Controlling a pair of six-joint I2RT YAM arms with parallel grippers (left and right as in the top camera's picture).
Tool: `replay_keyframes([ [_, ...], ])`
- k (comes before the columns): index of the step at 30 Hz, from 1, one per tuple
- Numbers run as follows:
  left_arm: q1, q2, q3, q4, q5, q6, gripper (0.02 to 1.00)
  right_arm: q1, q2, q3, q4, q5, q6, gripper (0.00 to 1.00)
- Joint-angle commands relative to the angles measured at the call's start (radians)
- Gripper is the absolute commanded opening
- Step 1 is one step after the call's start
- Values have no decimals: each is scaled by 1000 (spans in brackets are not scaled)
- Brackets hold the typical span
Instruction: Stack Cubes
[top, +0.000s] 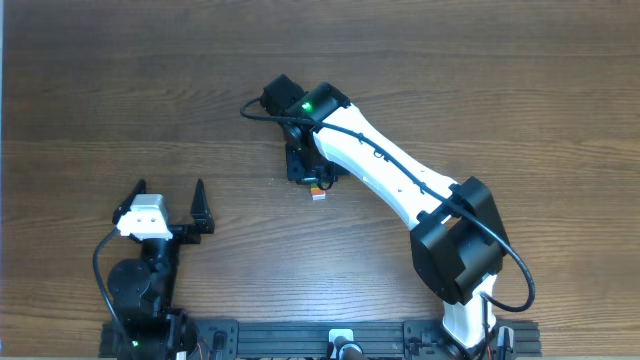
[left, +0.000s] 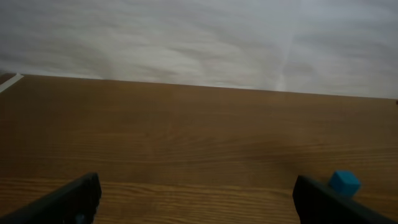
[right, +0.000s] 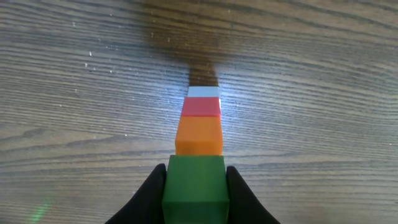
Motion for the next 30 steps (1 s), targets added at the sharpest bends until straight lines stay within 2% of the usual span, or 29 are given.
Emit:
replay_keyframes([
  [1,5,-8,-8,3,-8,-14,1000,-6,9,-6,12,17,8,12],
  [24,5,-8,-8,3,-8,-14,998,-9,9,-51,56,24,11,16],
  [26,5,-8,-8,3,-8,-14,1000,-8,9,-51,56,24,11,80],
  [30,5,-8,-8,3,-8,-14,1000,-9,9,-51,56,24,11,336],
])
